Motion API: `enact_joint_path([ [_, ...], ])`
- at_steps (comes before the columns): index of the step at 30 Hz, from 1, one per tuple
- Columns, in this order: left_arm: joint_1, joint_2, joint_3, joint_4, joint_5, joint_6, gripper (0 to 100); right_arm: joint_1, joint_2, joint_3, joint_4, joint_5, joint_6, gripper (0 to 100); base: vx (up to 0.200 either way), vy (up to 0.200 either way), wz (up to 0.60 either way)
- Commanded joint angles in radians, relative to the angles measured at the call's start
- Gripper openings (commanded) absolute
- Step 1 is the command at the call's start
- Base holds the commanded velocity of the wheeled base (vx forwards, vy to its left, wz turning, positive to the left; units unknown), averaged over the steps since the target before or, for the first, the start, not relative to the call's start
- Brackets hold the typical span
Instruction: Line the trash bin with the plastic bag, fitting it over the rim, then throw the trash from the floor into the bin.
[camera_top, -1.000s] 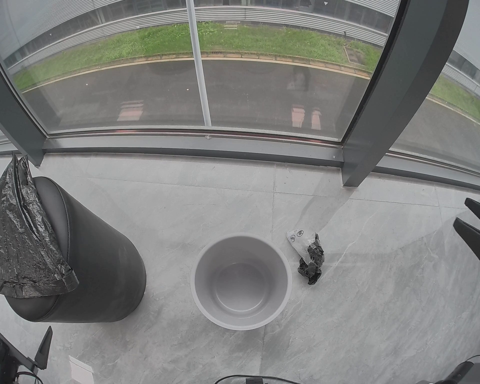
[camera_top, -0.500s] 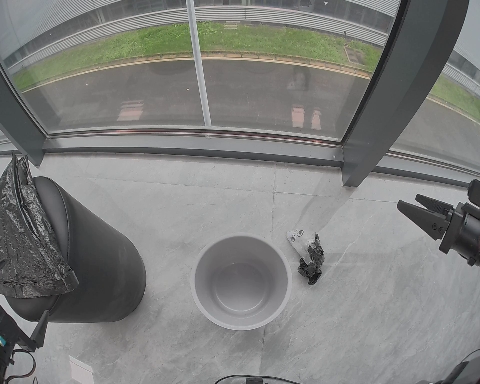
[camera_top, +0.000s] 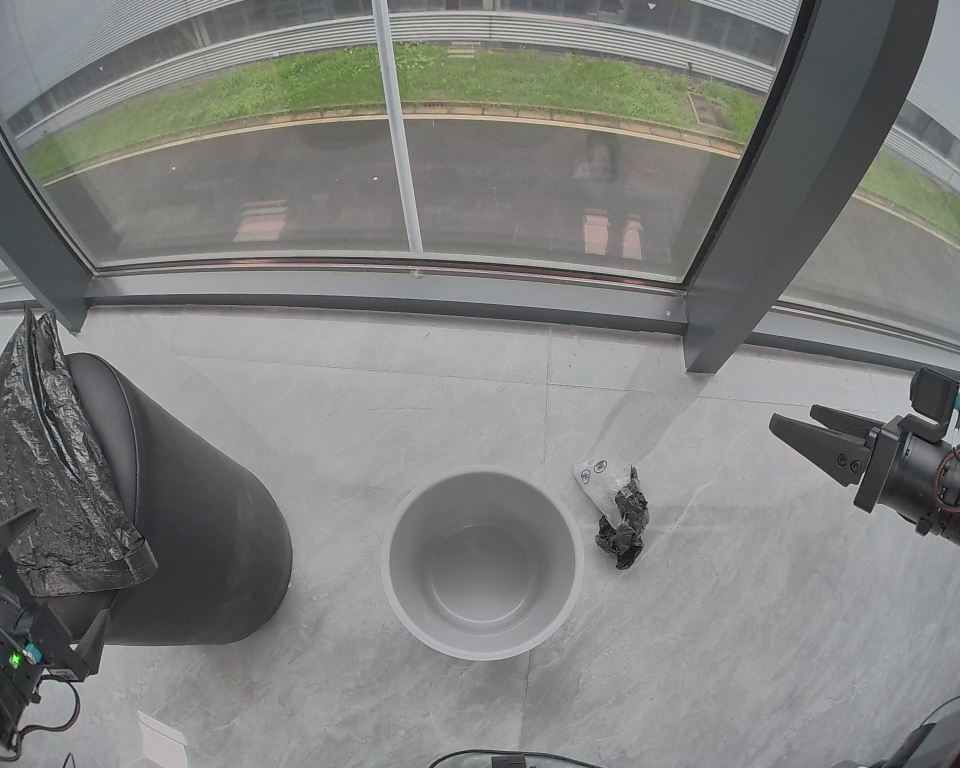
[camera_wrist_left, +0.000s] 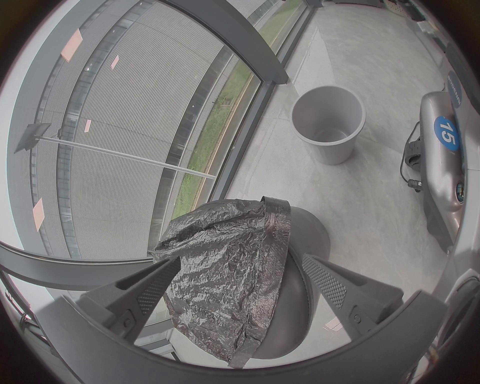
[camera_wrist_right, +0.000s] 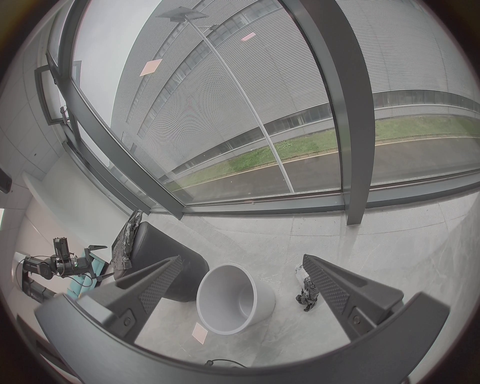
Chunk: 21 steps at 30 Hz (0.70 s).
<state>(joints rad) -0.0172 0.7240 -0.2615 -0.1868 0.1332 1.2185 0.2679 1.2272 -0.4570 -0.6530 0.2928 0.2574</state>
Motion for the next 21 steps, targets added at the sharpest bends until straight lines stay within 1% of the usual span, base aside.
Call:
enact_joint_path([
  [1, -0.001, 0.137, 0.013, -0.079, 0.023, -0.013, 100, 0.001, 0.014, 0.0, 0.0, 0.0, 0.0, 100, 0.0, 0.0, 0.0],
  [5, -0.012, 0.222, 0.036, -0.209, 0.025, -0.014, 100, -0.001, 0.02, 0.0, -0.002, 0.0, 0.0, 100, 0.0, 0.0, 0.0],
  [8, -0.021, 0.256, 0.067, -0.266, 0.026, -0.016, 100, -0.002, 0.02, 0.0, -0.002, 0.0, 0.0, 100, 0.0, 0.0, 0.0],
  [17, -0.021, 0.261, 0.099, -0.278, 0.025, -0.028, 100, -0.002, 0.034, 0.0, -0.004, 0.0, 0.0, 100, 0.0, 0.0, 0.0],
  [18, -0.021, 0.261, 0.097, -0.278, 0.026, -0.053, 100, -0.004, 0.046, 0.0, -0.014, 0.0, 0.0, 100, 0.0, 0.0, 0.0],
  [21, -0.027, 0.262, 0.093, -0.28, 0.026, -0.057, 100, -0.006, 0.052, 0.003, -0.027, 0.0, 0.0, 100, 0.0, 0.0, 0.0],
])
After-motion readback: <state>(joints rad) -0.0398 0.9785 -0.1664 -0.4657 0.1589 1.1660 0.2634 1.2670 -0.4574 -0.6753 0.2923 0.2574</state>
